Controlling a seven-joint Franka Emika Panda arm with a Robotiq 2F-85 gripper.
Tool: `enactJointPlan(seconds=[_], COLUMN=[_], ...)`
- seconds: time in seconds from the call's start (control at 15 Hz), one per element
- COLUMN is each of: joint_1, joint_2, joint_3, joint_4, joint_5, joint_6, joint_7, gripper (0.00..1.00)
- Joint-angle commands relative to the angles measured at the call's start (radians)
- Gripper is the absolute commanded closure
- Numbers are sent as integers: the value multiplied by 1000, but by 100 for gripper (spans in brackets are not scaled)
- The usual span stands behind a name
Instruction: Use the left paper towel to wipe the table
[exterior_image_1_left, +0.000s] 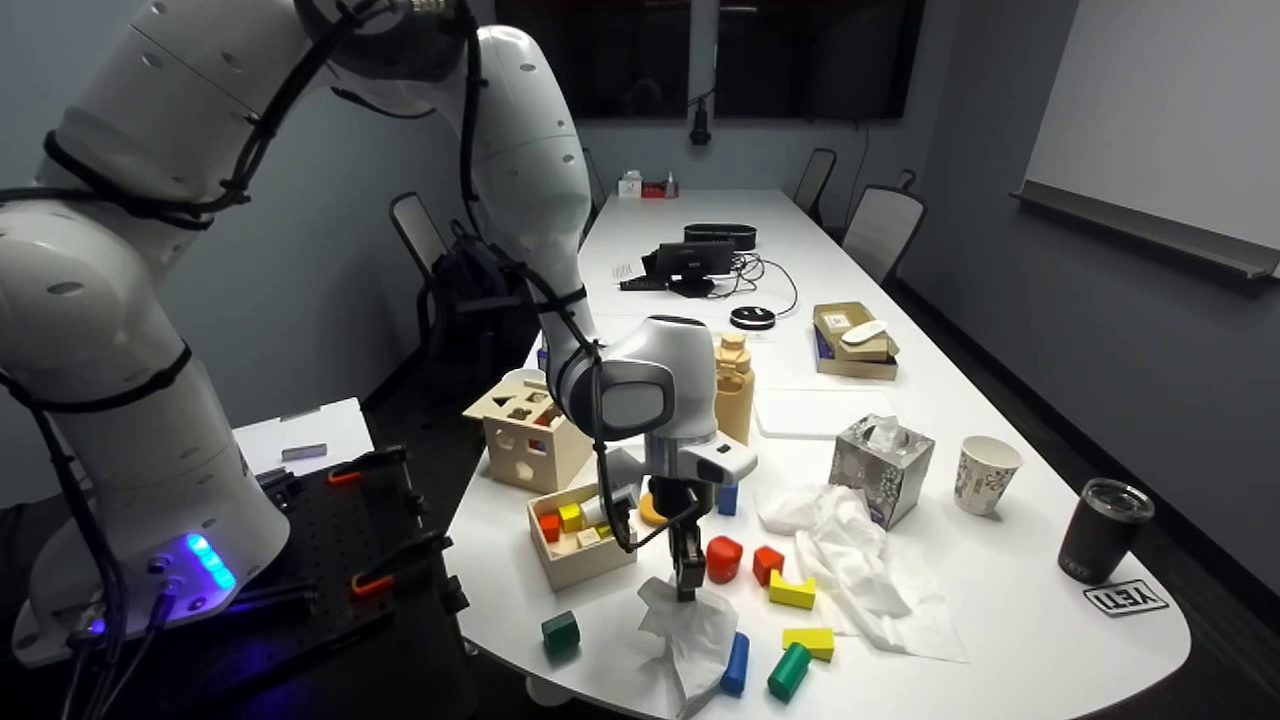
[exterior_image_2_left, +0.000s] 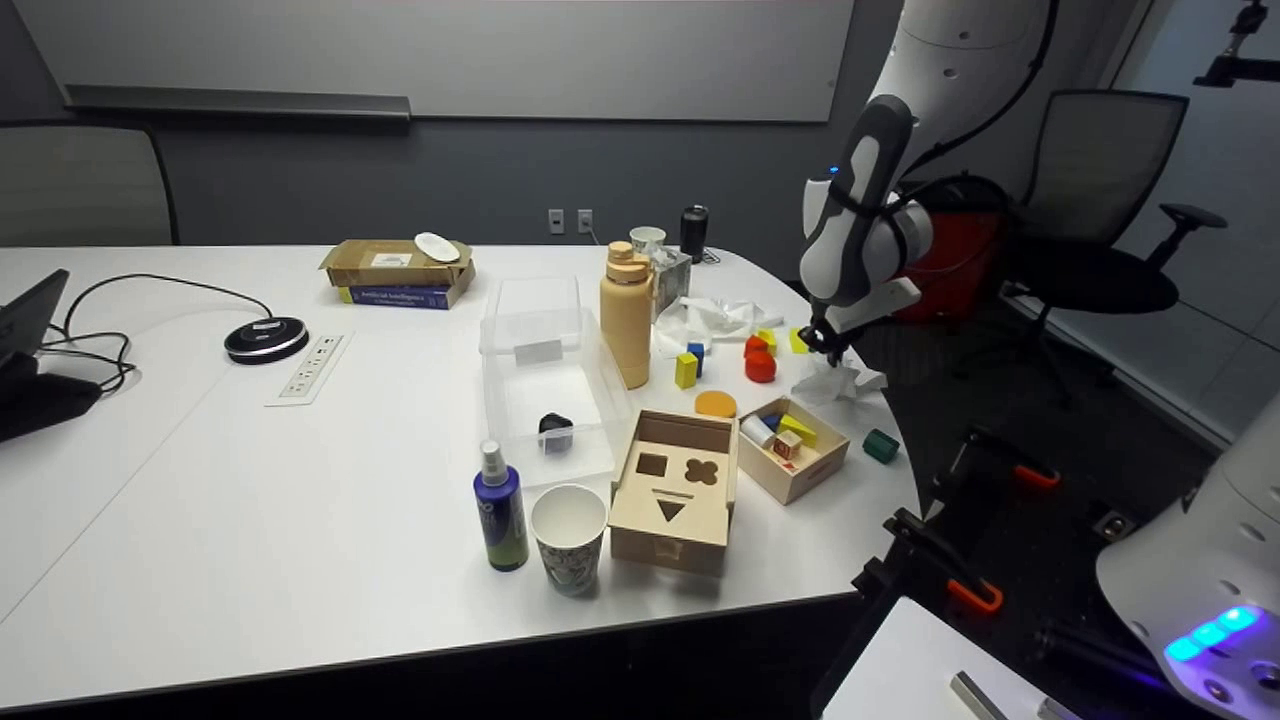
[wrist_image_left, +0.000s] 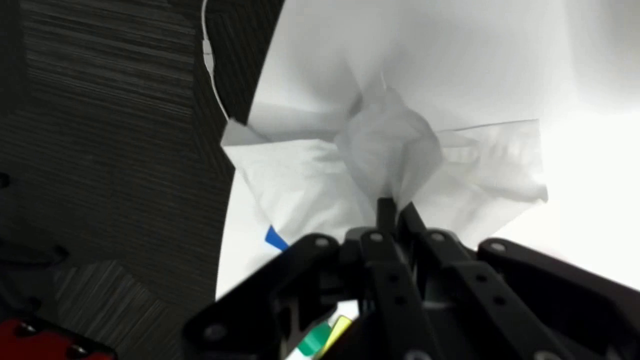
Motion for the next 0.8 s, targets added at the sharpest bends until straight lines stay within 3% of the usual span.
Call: enactJointPlan(seconds=[0.0,0.2,0.33,0.47,0.73], joint_1=[-59,-96,-87,-47,52], joint_2=[26,30,12,-16,-18], joint_3=[102,205,236,212,97], joint_4=[26,41,34,4,-7], joint_5=[77,148,184,194,165], joint_6=[73,65,14,-31,-133], joint_7=[-3,-6,7,25,112], gripper=[99,99,99,99,99])
